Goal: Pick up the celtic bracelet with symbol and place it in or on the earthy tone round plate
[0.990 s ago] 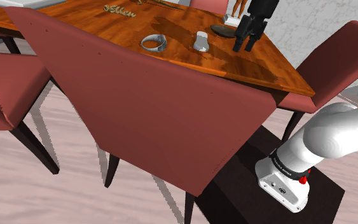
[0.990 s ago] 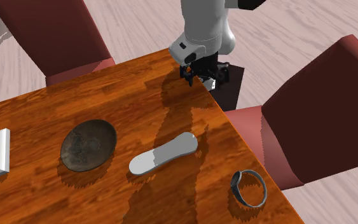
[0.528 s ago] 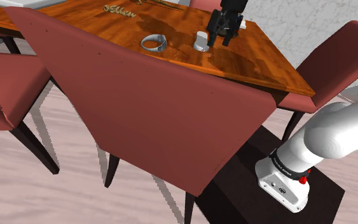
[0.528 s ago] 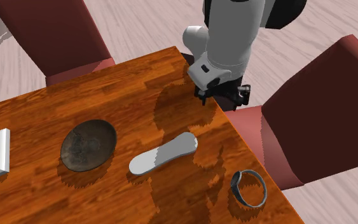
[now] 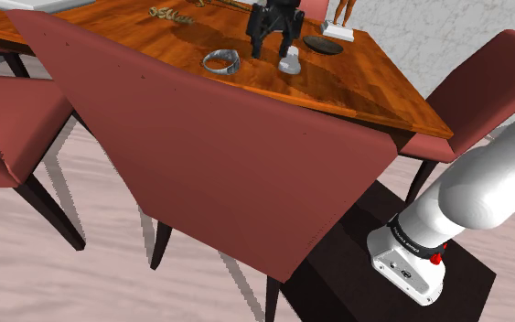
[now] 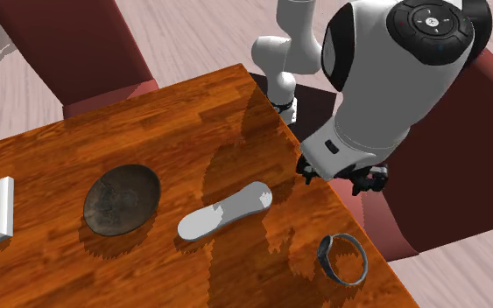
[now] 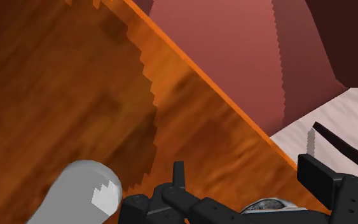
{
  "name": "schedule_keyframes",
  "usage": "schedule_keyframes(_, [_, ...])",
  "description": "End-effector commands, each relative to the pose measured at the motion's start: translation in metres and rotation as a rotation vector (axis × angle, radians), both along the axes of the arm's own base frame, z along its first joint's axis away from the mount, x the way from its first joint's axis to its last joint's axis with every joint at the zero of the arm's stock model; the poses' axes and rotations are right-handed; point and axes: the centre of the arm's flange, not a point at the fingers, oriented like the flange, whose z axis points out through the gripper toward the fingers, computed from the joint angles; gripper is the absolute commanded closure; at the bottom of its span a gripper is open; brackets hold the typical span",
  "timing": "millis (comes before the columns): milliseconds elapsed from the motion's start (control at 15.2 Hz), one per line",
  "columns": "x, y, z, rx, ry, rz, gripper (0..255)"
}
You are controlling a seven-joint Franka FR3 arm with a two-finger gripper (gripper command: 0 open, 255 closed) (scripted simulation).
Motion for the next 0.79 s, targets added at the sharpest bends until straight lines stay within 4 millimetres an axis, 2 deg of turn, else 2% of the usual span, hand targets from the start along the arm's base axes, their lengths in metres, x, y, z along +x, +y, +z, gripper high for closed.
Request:
schedule_keyframes(0, [0.019,0.018,-0.002,-0.009,-0.005,-0.006,0])
schedule_keyframes(594, [0.101,0.106,-0.007,-0.054,-0.031,-0.025,0])
schedule_keyframes(726, [0.108,0.113,-0.013,-0.058,-0.033,-0.026,0])
